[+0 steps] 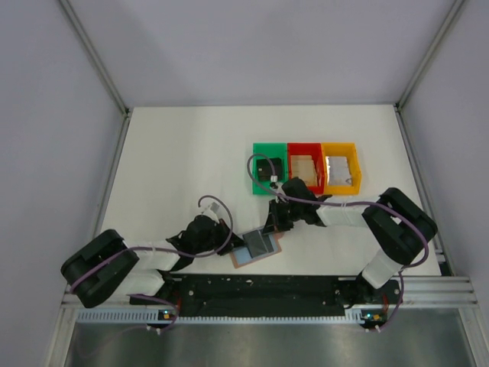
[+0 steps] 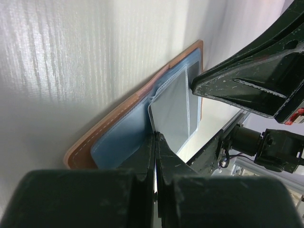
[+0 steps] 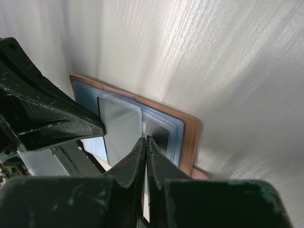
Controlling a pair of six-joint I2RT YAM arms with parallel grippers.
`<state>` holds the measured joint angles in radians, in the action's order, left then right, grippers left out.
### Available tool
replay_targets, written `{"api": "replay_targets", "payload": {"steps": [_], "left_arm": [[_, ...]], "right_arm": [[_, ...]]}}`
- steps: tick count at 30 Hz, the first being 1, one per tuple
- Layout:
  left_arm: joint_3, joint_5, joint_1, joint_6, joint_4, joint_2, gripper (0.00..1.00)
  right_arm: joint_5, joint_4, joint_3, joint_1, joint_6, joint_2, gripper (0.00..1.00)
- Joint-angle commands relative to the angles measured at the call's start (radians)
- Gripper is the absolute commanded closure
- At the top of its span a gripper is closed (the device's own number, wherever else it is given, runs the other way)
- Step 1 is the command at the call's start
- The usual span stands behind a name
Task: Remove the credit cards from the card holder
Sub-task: Remove the credit card from the card holder.
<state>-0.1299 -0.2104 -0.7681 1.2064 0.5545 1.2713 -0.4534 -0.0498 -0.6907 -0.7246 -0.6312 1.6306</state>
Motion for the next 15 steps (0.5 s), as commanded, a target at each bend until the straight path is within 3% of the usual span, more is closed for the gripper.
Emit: {"api": "replay_targets", "payload": {"steps": [1, 8, 15], "left_arm": [[0.044, 0.029, 0.007, 0.016, -0.03, -0.018, 1.0], [0.02, 0.023, 0.009, 0.001, -0.028, -0.01, 1.0], [0.004, 0.009, 0.007, -0.004, -0.001, 0.016, 1.0]], "right_arm": [[0.157, 0.12, 0.013, -0.002, 0.056, 0.037, 1.0], [0.081, -0.013, 0.051, -0.006, 0.041, -0.049, 1.0], [0.028, -0.027, 0.007, -0.036, 0.044, -0.061, 1.0]]}}
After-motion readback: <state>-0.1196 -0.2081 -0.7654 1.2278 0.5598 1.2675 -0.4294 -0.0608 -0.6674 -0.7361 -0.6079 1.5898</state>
